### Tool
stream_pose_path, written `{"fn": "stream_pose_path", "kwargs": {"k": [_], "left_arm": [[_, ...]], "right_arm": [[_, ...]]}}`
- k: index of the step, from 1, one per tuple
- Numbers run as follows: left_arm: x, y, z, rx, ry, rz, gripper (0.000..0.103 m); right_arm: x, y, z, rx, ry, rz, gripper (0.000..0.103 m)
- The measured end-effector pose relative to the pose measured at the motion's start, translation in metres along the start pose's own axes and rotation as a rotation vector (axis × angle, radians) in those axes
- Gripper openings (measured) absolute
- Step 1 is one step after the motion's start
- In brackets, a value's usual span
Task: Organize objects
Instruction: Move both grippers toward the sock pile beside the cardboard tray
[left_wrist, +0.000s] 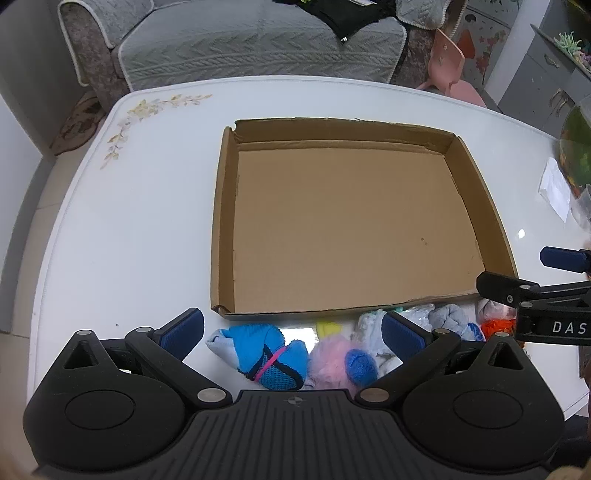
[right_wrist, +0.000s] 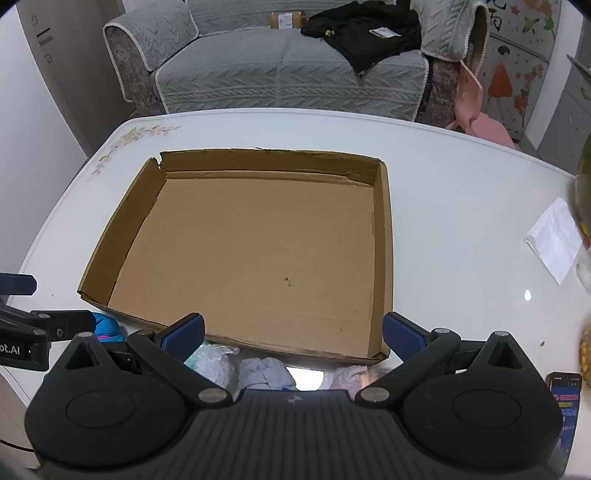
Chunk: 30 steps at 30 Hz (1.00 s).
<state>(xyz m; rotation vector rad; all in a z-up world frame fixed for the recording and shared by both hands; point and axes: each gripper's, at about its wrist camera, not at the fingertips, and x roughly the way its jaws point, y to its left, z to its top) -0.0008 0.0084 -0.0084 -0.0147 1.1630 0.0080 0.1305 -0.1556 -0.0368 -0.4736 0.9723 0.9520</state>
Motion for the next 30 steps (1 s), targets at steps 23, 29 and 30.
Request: {"fn": "stream_pose_path", "kwargs": {"k": [23, 29, 30], "left_arm": [[0.005, 0.003, -0.004, 0.032, -0.001, 0.048, 0.103], [0.006, 0.006, -0.005, 0.037, 0.003, 0.061, 0.103], [0.006, 0.006, -0.006, 0.037, 0.002, 0.063, 0.103]], "right_arm": [[0.004, -0.010, -0.005, -0.006, 0.028, 0.008, 0.102], [0.003, -0.012, -0.006, -0.013, 0.034, 0.009, 0.102], [0.003, -0.012, -0.006, -0.014, 0.034, 0.009, 0.102]]}}
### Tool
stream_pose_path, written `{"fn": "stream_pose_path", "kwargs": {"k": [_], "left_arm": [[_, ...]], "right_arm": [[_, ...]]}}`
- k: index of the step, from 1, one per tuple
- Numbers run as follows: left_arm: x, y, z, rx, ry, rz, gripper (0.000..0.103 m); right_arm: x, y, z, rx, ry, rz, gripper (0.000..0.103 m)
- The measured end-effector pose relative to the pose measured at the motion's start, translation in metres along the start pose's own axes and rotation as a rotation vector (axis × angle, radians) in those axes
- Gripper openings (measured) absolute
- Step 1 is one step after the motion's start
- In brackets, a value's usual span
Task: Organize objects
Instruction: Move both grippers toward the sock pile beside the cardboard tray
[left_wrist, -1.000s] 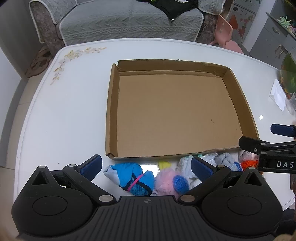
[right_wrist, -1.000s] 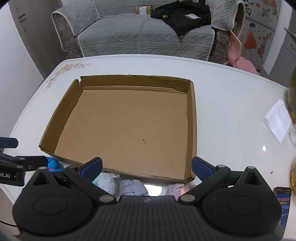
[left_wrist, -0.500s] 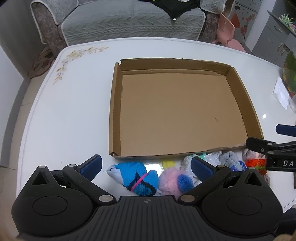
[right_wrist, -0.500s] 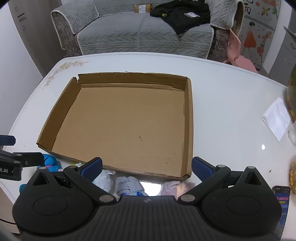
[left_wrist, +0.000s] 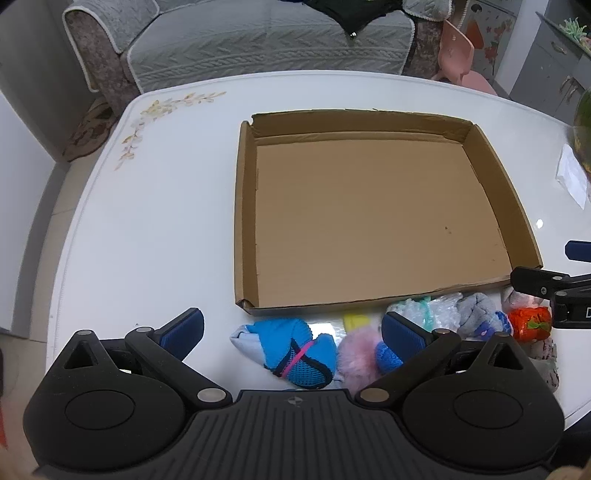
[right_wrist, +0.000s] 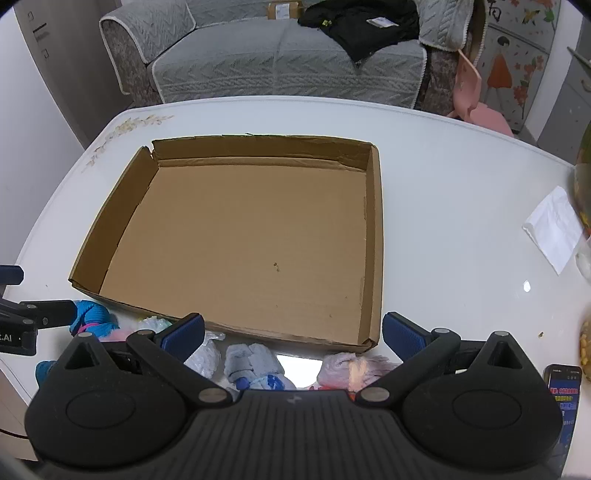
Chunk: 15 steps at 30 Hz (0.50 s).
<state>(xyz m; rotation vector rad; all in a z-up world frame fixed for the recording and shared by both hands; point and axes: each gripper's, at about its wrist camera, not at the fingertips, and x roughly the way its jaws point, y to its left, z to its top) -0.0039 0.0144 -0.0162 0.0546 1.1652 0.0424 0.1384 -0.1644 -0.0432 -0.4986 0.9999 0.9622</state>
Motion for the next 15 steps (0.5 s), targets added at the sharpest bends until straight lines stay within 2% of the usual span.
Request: {"fn": "stream_pose_path", "kwargs": {"k": [9, 15], "left_arm": [[0.0004, -0.0001, -0.0020, 0.012, -0.004, 0.024, 0.103], [0.0029, -0.0005, -0.0049, 0.055, -0.019, 0.071, 0.103]], "right_arm": [[0.0009, -0.0011, -0.0007, -0.008, 0.007, 0.007, 0.102], [0.0025, -0.0076, -0.0010, -0.001, 0.015, 0.009, 0.102]]}}
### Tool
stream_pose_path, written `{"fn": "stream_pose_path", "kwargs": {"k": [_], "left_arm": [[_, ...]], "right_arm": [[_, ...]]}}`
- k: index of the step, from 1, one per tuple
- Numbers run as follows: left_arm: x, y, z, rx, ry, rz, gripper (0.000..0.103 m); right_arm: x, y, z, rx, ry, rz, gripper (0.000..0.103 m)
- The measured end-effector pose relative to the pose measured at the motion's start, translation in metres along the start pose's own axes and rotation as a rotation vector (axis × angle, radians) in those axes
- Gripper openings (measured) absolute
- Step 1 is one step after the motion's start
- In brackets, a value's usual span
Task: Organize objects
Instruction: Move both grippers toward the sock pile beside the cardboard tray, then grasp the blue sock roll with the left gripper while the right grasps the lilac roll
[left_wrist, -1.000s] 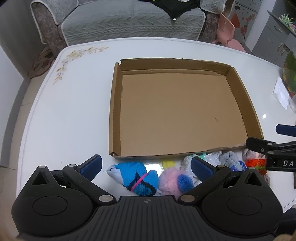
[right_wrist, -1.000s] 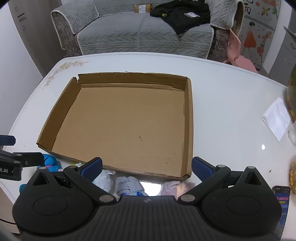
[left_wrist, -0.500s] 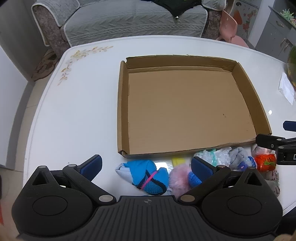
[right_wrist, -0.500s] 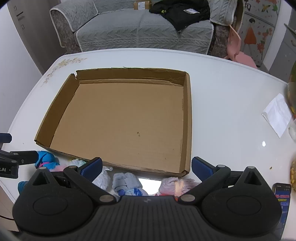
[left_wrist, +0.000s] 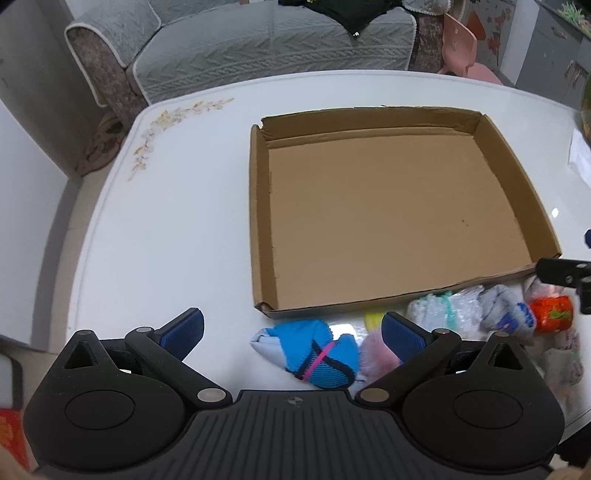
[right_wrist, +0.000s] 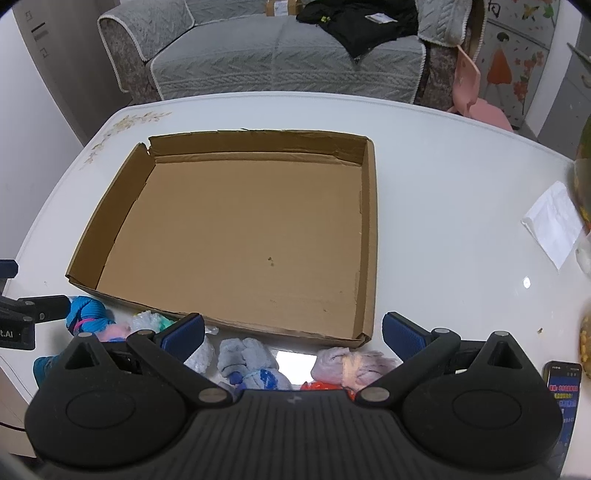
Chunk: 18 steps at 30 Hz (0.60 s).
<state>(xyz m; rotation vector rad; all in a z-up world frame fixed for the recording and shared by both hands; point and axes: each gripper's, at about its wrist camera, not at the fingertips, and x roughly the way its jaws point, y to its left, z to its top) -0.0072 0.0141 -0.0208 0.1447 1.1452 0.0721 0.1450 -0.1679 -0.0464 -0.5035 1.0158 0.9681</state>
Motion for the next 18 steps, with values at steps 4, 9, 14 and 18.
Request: {"fn": "stream_pose_path", "kwargs": {"k": [4, 9, 14, 18], "left_arm": [[0.005, 0.009, -0.002, -0.001, 0.011, 0.014, 0.103], [0.020, 0.028, -0.013, 0.003, 0.048, 0.045, 0.103], [0.033, 0.028, -0.021, 0.038, 0.066, 0.041, 0.103], [0.041, 0.018, -0.021, 0.065, 0.063, 0.025, 0.103]], "right_arm": [[0.000, -0.009, 0.004, -0.017, 0.003, 0.010, 0.102], [0.002, -0.045, 0.005, 0.047, 0.009, -0.016, 0.102], [0.011, -0.060, -0.001, 0.065, 0.049, -0.024, 0.102], [0.028, -0.058, -0.007, 0.067, 0.106, -0.011, 0.101]]}}
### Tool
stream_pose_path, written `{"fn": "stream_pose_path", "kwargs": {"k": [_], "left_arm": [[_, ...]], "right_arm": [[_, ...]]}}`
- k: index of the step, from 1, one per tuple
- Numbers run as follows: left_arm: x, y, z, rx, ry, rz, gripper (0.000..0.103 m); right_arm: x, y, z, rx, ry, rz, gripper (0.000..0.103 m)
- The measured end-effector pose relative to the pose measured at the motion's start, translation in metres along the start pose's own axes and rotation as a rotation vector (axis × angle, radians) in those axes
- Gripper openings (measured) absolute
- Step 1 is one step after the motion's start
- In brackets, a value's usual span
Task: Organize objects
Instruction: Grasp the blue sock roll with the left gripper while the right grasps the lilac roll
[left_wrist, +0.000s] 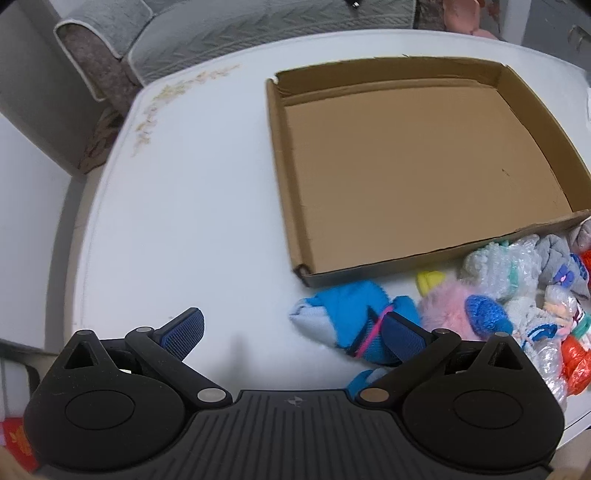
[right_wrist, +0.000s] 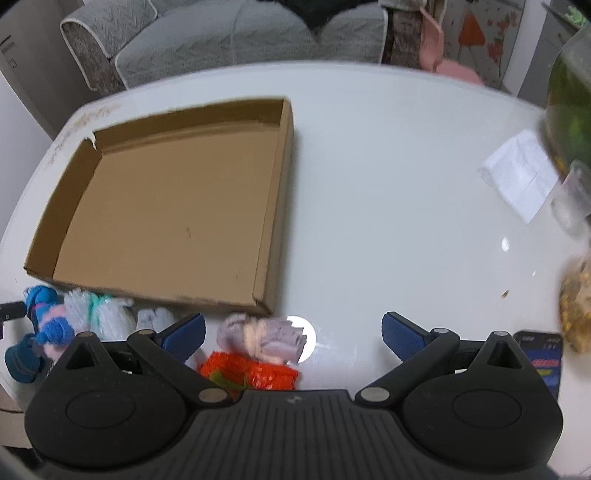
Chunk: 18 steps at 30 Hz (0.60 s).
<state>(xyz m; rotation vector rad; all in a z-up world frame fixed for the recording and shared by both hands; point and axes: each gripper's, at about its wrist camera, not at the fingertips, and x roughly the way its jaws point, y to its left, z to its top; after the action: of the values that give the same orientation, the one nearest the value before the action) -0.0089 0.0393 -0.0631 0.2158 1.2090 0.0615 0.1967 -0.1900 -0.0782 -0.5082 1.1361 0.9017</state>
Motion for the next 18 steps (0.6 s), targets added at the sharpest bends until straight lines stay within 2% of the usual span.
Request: {"fn": "stream_pose_path", "kwargs": {"k": [5, 7, 9, 11, 15, 16, 18], "left_arm": [[0.013, -0.003, 0.003, -0.026, -0.020, -0.043, 0.103], [0.017, -0.001, 0.006, -0.041, -0.027, -0.057, 0.103], [0.020, -0.001, 0.007, -0.048, -0.038, -0.061, 0.103], [0.024, 0.000, 0.007, -0.060, -0.038, -0.074, 0.103], [0.032, 0.003, 0.008, -0.091, -0.015, -0.116, 0.102], [0.034, 0.003, 0.008, -0.095, -0.008, -0.122, 0.101], [0.037, 0.004, 0.007, -0.124, 0.018, -0.155, 0.092]], "right_arm": [[0.030, 0.017, 0.000, -0.050, 0.053, -0.021, 0.100], [0.043, 0.025, 0.001, -0.069, 0.080, -0.024, 0.095], [0.051, 0.032, 0.001, -0.082, 0.084, -0.034, 0.094], [0.057, 0.037, 0.001, -0.088, 0.091, -0.034, 0.084], [0.058, 0.038, 0.000, -0.081, 0.080, -0.023, 0.076], [0.057, 0.037, 0.000, -0.072, 0.073, -0.022, 0.070], [0.056, 0.036, 0.001, -0.061, 0.066, -0.019, 0.061]]}}
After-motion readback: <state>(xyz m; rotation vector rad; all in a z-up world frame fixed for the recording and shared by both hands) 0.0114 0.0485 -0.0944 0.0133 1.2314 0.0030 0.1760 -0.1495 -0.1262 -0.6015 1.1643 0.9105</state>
